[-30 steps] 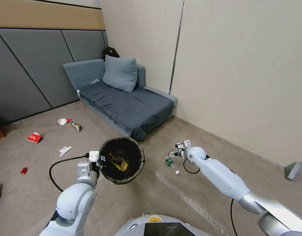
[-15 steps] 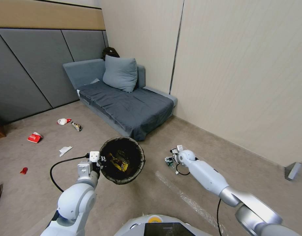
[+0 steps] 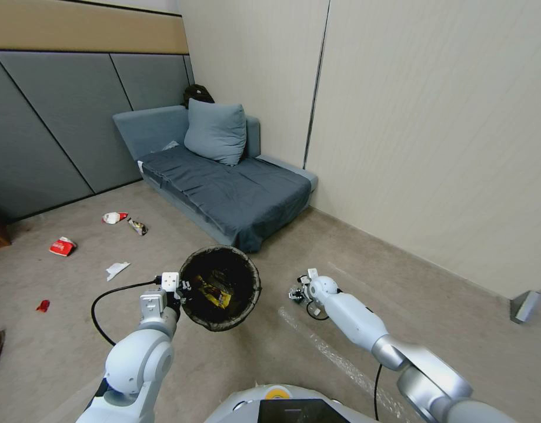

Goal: Pick up the trash bin, then pick up the garbage from the floor and place it into the trash bin.

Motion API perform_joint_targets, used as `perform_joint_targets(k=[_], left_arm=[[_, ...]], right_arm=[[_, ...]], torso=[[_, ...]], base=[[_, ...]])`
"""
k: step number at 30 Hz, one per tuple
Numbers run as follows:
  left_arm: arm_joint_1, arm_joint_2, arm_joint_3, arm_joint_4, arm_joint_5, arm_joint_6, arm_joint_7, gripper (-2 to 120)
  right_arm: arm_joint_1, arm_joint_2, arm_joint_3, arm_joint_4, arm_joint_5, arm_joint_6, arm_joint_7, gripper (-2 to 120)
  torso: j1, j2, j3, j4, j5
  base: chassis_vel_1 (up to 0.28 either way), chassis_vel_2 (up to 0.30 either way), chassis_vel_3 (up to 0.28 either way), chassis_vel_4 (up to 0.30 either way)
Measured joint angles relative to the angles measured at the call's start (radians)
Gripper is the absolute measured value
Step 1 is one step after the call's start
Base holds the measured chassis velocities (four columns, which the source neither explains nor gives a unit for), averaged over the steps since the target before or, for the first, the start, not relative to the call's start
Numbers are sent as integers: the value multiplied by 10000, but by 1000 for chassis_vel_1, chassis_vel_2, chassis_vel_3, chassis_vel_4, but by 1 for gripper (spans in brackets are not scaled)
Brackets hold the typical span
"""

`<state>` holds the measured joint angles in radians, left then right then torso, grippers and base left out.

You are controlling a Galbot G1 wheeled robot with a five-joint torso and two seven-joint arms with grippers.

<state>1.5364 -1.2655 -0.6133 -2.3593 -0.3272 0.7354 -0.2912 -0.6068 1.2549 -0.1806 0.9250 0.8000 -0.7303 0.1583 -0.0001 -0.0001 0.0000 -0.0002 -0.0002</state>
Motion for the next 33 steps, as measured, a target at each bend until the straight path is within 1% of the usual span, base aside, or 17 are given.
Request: perform_joint_targets(k=[8,9,10,11,13,14,16,17,20,21,24,25,26,28,29,31,33], left_arm=[[-69,-101,45,56,57,0,12,0],[-71,-78,28,59,62,0,32,0],[-71,-78,28,59,62,0,32,0],[-71,-65,14,59,61,0,40,0],[-78,-45,-35,61,63,0,40,0],[-78,-45,-35,61,63,0,40,0],[-82,-30,-45,71,64,0,46,0],[-82,-30,-45,71,64,0,46,0],[-102,-17,-45,87,66,0,47,0],[-102,-17,-45,87,66,0,47,0],[-108,23,-45,88,67,0,55,0],[-108,23,-45,88,67,0,55,0],[-109,41,-45,88,67,0,58,0],[-115,70,-45,88,67,0,58,0],[-115,70,-45,88,67,0,58,0],[-116,91,-47,81,59,0,60,0],[-116,102,-52,78,58,0,60,0]], right_arm=[[-86,28,49,-62,-275,119,-35,99],[-129,39,68,-68,-394,166,-35,91],[-129,39,68,-68,-394,166,-35,91],[-138,30,73,-58,-427,171,-47,88],[-144,-77,64,87,-445,170,-98,76],[-144,-77,64,87,-445,170,-98,76],[-127,-171,33,229,-435,160,-116,67],[-127,-171,33,229,-435,160,-116,67],[-89,-269,-15,391,-384,142,-114,52],[-89,-269,-15,391,-384,142,-114,52],[-107,-346,-60,593,-338,123,-89,37],[-107,-346,-60,593,-338,123,-89,37],[-132,-396,-96,712,-279,101,-67,32],[-163,-478,-149,915,-162,59,-17,26],[-163,-478,-149,915,-162,59,-17,26],[-171,-559,-163,1063,-59,25,28,22],[-176,-605,-158,1138,-11,13,48,21]], torso=[[0,0,0,1,3],[0,0,0,1,3],[0,0,0,1,3],[0,0,0,2,3],[0,0,0,2,2],[0,0,0,2,2],[0,0,0,1,2],[0,0,0,1,2],[0,0,0,2,1],[0,0,0,2,1],[0,0,-1,2,2],[0,0,-1,2,2],[1,0,0,2,1],[0,0,0,1,3],[0,0,0,1,3],[0,0,0,2,2],[0,0,0,2,2]], base=[[0,0,0,0],[0,0,0,0],[0,0,0,0],[0,0,0,0],[0,0,0,0],[0,0,0,0],[0,0,0,0],[0,0,0,0],[0,0,0,0],[0,0,0,0],[0,0,0,0],[0,0,0,0],[0,0,0,0],[0,0,0,0],[0,0,0,0],[0,0,0,0],[0,0,0,0]])
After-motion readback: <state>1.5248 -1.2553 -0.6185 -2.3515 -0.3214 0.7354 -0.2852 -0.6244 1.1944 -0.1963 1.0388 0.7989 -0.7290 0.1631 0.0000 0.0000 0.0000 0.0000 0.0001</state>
